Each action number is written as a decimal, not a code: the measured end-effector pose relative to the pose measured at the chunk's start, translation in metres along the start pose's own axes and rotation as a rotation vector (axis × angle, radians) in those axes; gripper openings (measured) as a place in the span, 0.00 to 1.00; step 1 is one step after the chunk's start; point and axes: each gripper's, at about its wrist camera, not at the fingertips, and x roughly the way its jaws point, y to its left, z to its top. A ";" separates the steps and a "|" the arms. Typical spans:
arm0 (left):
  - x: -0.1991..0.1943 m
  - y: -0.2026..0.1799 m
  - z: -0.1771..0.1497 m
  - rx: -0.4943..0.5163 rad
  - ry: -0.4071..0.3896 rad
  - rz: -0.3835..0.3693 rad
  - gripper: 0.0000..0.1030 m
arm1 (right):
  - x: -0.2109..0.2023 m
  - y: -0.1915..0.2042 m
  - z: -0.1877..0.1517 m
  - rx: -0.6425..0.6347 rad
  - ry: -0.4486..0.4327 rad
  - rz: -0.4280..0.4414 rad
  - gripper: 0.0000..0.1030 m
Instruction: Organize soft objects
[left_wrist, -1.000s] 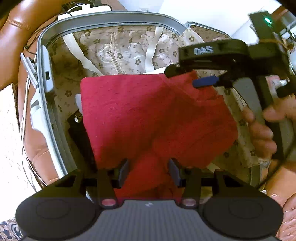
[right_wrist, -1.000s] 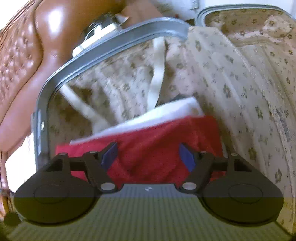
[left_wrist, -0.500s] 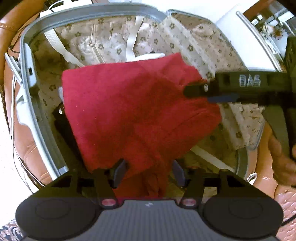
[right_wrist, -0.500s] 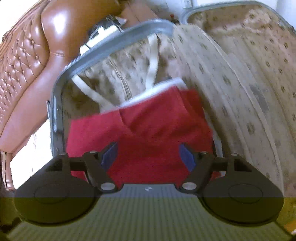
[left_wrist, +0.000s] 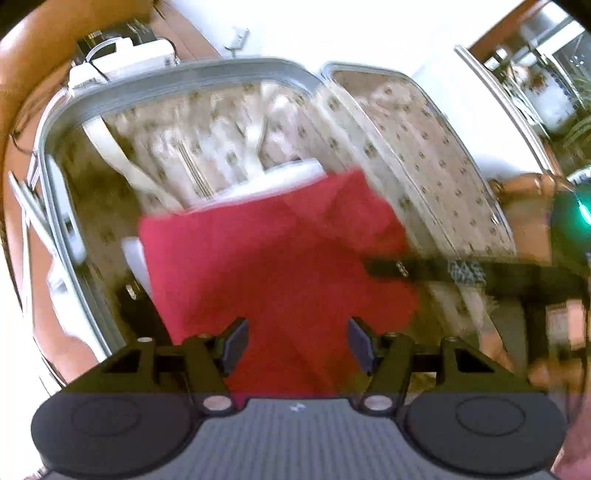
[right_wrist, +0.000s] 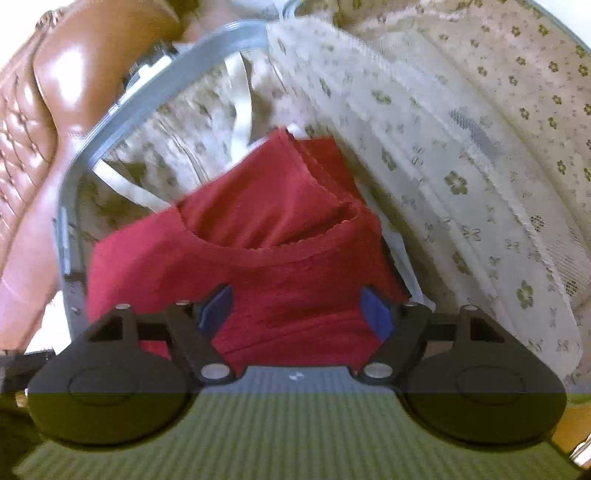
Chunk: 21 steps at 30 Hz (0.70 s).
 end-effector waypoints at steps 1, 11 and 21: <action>0.005 0.004 0.007 -0.006 0.007 0.013 0.63 | -0.001 0.001 -0.002 0.001 -0.006 0.000 0.82; 0.040 0.007 0.023 0.060 0.059 0.165 0.59 | 0.028 -0.004 0.004 0.100 -0.025 -0.025 0.84; 0.031 -0.008 0.031 0.138 0.073 0.168 0.63 | 0.012 -0.017 0.003 0.143 -0.079 0.038 0.84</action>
